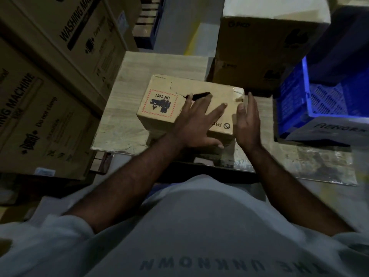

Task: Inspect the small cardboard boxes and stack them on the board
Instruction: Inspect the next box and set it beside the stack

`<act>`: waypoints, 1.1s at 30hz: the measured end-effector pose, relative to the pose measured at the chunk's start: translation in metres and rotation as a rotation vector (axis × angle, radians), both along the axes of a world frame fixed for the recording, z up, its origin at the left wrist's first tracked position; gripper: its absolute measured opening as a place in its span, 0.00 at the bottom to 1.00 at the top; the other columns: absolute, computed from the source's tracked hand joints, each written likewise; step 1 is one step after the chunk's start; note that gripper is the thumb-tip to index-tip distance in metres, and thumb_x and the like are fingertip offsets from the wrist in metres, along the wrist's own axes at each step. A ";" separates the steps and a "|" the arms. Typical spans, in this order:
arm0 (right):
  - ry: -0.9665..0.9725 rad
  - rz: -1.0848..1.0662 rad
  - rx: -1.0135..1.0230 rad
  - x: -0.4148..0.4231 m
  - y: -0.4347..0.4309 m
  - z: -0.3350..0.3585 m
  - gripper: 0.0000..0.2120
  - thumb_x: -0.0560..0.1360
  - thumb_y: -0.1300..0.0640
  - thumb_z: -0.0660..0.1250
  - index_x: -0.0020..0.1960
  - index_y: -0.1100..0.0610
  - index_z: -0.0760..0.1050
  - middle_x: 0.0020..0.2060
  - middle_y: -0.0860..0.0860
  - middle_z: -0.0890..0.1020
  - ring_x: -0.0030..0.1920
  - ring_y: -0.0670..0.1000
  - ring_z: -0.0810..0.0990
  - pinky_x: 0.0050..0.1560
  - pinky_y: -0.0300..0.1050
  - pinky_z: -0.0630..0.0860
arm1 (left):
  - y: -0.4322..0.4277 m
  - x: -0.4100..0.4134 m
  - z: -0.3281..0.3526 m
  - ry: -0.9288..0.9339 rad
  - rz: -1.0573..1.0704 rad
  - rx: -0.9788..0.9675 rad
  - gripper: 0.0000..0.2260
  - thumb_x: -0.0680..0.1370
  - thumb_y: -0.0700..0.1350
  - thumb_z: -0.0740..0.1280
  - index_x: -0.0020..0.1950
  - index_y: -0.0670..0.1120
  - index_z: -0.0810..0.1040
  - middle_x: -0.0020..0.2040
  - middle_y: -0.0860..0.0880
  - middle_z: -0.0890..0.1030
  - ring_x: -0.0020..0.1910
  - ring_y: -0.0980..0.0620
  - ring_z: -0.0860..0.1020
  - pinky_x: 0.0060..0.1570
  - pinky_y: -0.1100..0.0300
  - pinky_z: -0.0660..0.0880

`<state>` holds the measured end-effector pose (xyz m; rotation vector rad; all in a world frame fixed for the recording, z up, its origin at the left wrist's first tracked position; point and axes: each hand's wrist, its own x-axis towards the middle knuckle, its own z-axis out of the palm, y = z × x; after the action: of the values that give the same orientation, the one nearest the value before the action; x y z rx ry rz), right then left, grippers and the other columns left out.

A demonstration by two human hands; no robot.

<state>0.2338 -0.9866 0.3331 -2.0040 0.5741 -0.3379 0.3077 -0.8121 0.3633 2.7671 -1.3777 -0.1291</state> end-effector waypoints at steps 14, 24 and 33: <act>-0.043 -0.037 0.257 -0.034 0.021 -0.011 0.38 0.80 0.30 0.52 0.84 0.49 0.54 0.74 0.55 0.75 0.68 0.49 0.79 0.66 0.48 0.79 | -0.004 0.015 0.006 0.037 0.056 -0.140 0.49 0.66 0.58 0.82 0.81 0.50 0.62 0.73 0.35 0.65 0.69 0.37 0.68 0.63 0.43 0.73; 0.171 -0.104 0.588 -0.023 0.010 -0.019 0.34 0.84 0.32 0.52 0.83 0.51 0.61 0.79 0.51 0.67 0.78 0.54 0.66 0.78 0.56 0.63 | 0.063 0.029 0.022 -0.037 0.381 -0.713 0.47 0.63 0.58 0.84 0.77 0.46 0.70 0.65 0.36 0.67 0.60 0.51 0.66 0.66 0.63 0.67; 0.201 0.027 0.770 0.043 0.045 0.009 0.23 0.84 0.37 0.59 0.72 0.48 0.74 0.69 0.52 0.78 0.69 0.56 0.76 0.63 0.56 0.76 | 0.127 0.029 0.021 -0.030 0.494 -0.839 0.37 0.70 0.57 0.79 0.76 0.50 0.72 0.67 0.40 0.66 0.65 0.52 0.67 0.67 0.62 0.69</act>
<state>0.2764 -0.9413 0.3425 -1.3006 0.6740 0.1040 0.3371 -0.6855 0.3844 2.2589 -0.5048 0.4108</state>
